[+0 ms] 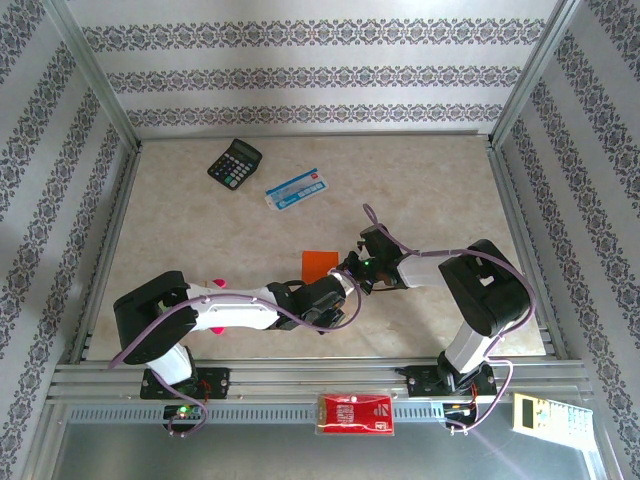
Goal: Fold a paper plane with a square sheet of paper (pick it up from the middle)
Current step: Fold the triangle a second time at the center of the table.
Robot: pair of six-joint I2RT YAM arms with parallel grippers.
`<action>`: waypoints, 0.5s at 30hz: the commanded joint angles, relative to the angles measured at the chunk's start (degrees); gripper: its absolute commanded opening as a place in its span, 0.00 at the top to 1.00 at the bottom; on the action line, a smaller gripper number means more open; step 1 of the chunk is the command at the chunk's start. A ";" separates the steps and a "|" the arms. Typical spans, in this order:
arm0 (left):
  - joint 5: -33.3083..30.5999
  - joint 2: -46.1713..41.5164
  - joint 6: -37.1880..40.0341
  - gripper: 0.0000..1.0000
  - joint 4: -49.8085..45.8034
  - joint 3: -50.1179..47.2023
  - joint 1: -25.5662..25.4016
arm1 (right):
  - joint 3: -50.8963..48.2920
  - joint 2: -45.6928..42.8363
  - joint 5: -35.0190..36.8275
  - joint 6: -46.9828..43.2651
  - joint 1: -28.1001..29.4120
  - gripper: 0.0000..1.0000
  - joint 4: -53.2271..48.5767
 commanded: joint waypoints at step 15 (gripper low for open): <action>0.12 -2.86 0.37 0.74 -3.10 1.52 -0.63 | 0.45 2.24 0.75 -0.49 -0.41 1.00 -0.08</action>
